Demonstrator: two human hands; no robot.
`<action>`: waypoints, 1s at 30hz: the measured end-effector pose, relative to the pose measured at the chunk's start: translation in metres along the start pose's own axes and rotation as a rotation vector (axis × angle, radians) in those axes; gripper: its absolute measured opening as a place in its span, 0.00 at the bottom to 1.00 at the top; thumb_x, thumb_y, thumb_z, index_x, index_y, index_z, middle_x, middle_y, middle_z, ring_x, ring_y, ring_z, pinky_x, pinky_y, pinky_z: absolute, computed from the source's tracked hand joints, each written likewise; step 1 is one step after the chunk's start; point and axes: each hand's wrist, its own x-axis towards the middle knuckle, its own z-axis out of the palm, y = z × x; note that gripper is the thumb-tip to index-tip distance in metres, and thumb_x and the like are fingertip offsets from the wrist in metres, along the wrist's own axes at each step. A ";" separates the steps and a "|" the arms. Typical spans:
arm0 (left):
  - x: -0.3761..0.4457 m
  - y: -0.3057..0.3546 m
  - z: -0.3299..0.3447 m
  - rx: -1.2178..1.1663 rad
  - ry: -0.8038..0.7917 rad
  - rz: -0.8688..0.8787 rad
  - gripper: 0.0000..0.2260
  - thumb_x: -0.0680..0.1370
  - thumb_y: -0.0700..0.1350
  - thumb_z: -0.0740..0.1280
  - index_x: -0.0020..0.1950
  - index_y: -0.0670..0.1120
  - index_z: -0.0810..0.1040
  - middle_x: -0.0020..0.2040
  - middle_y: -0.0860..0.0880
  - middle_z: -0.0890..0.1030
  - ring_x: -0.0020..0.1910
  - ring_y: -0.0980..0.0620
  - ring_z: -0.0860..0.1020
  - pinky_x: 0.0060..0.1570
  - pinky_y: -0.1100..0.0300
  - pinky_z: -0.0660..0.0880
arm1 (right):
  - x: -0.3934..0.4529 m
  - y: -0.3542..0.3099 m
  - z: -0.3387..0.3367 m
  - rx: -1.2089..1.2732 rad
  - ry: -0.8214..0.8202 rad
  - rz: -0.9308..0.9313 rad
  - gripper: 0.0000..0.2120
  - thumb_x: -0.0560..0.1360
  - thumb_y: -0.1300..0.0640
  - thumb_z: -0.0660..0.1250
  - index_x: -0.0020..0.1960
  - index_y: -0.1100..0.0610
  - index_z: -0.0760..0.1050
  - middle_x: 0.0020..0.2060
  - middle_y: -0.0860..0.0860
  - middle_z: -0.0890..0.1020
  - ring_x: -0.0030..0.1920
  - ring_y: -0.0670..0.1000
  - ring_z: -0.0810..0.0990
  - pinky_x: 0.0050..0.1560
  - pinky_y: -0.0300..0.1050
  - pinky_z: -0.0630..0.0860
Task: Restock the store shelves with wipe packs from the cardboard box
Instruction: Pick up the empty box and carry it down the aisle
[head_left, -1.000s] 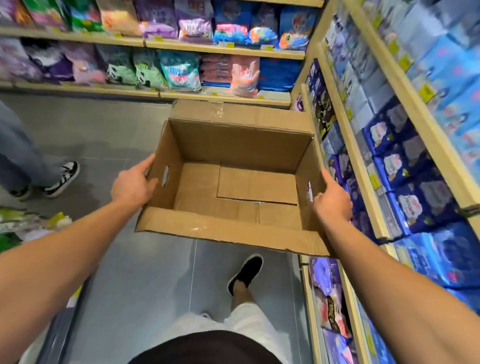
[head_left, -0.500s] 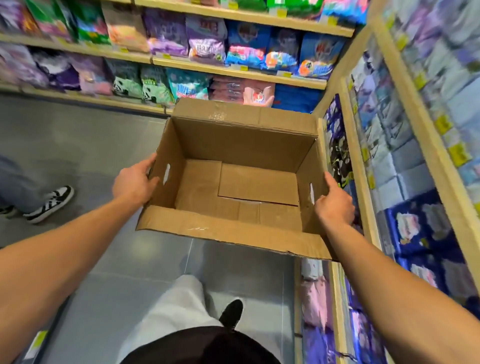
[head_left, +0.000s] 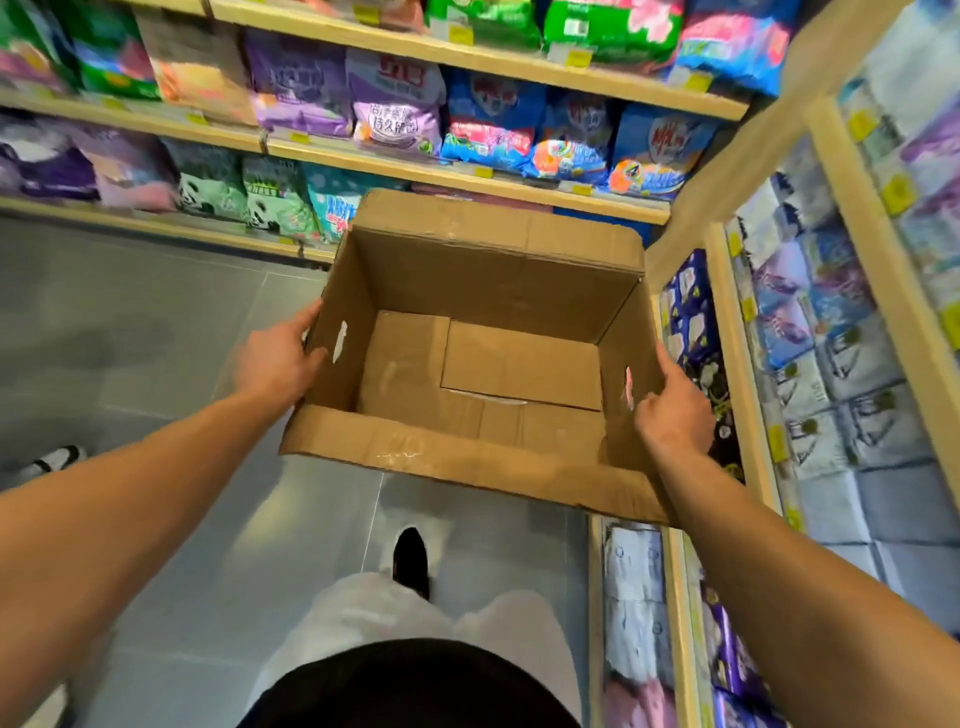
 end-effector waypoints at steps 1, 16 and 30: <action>0.016 0.008 0.000 0.014 -0.002 0.015 0.28 0.78 0.46 0.66 0.74 0.62 0.60 0.55 0.44 0.83 0.48 0.42 0.81 0.49 0.47 0.80 | 0.013 -0.006 -0.001 0.006 0.001 0.011 0.31 0.79 0.62 0.60 0.76 0.38 0.57 0.61 0.55 0.79 0.54 0.59 0.79 0.42 0.46 0.71; 0.217 0.160 0.081 0.056 -0.085 0.021 0.30 0.77 0.47 0.66 0.73 0.66 0.58 0.53 0.42 0.82 0.46 0.39 0.80 0.46 0.46 0.79 | 0.270 -0.022 0.003 0.084 -0.048 0.063 0.28 0.80 0.63 0.59 0.76 0.43 0.61 0.63 0.59 0.76 0.59 0.62 0.76 0.51 0.52 0.75; 0.327 0.153 0.236 0.125 -0.234 -0.147 0.28 0.78 0.45 0.63 0.75 0.63 0.59 0.53 0.40 0.82 0.47 0.34 0.79 0.50 0.42 0.77 | 0.415 0.004 0.154 -0.080 -0.180 0.139 0.36 0.76 0.64 0.63 0.76 0.38 0.55 0.58 0.58 0.78 0.56 0.60 0.78 0.52 0.58 0.79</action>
